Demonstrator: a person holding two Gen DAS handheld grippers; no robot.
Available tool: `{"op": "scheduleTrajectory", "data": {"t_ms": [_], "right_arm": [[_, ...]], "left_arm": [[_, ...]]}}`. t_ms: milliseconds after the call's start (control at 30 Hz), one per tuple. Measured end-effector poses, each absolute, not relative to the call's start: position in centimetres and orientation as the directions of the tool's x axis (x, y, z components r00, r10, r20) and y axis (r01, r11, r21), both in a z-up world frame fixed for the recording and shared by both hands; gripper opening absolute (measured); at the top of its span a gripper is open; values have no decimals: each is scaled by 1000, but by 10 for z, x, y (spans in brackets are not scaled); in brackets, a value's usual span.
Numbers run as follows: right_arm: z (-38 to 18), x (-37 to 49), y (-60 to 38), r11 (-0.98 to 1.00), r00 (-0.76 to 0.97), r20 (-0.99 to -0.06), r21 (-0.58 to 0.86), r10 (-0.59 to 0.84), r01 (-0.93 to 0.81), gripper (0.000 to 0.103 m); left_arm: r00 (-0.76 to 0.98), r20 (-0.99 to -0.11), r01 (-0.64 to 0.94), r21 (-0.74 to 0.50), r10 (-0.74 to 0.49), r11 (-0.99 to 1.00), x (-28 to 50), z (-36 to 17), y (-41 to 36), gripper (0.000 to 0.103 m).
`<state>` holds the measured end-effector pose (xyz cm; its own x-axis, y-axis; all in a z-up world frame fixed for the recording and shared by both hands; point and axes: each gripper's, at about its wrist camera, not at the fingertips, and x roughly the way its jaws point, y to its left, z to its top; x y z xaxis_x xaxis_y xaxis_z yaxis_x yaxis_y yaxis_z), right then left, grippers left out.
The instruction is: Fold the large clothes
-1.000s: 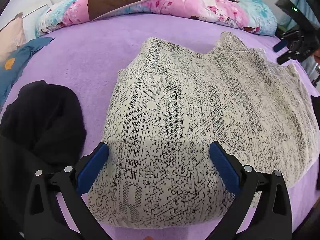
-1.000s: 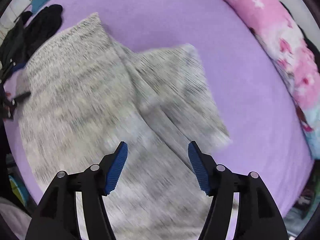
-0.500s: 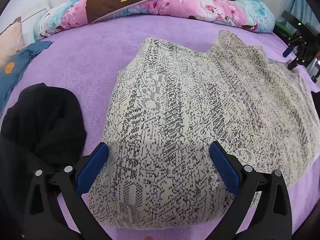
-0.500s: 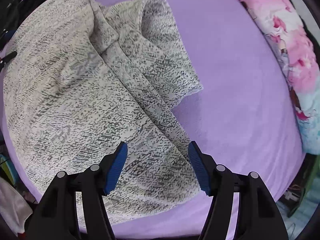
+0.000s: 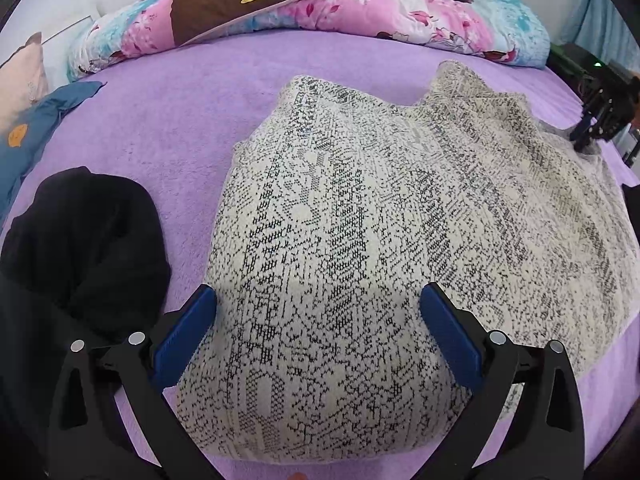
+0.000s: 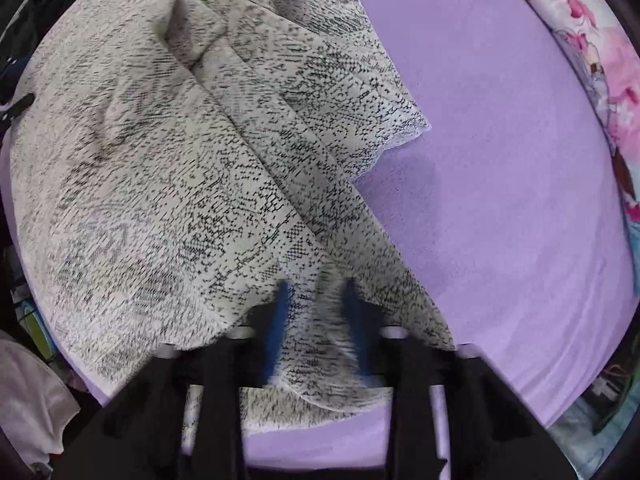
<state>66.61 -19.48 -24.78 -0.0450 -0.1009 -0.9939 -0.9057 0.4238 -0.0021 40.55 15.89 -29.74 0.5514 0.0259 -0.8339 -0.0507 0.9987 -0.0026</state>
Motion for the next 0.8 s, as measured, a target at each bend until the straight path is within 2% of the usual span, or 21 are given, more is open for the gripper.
{"op": "scheduleTrajectory", "data": {"t_ms": [367, 400, 433, 467, 500, 533, 633, 700, 767, 800], "right_arm": [[-205, 666, -217, 427, 27, -997, -58, -77, -903, 8], [-206, 667, -215, 425, 33, -996, -67, -88, -903, 16], [-207, 667, -215, 423, 40, -995, -77, -96, -903, 41], [-210, 668, -214, 419, 48, -993, -88, -105, -904, 56], [-211, 670, -214, 407, 58, -993, -97, -107, -908, 67], [-214, 669, -213, 399, 45, -993, -84, -105, -913, 68], [-232, 674, -216, 400, 16, -992, -65, -125, -914, 67], [-245, 678, -218, 408, -12, -991, -44, -135, -912, 61], [-255, 684, -225, 418, -43, -991, -14, -127, -908, 39], [-256, 684, -227, 415, -42, -991, -15, -128, -910, 20]], "left_arm": [[552, -834, -48, 4, 30, 999, 404, -298, 157, 98], [551, -834, -49, 1, 28, 999, 404, -298, 158, 98], [551, -834, -51, -1, 27, 999, 404, -297, 158, 98], [551, -834, -51, 0, 28, 999, 404, -298, 158, 98], [551, -834, -50, 5, 31, 999, 404, -298, 157, 98], [551, -834, -49, 6, 32, 999, 404, -297, 157, 98], [550, -834, -50, 2, 29, 999, 405, -297, 158, 98], [550, -835, -49, 5, 31, 999, 405, -297, 158, 98], [549, -835, -51, 3, 31, 999, 405, -297, 158, 98], [548, -836, -53, 4, 32, 999, 406, -297, 158, 98]]}}
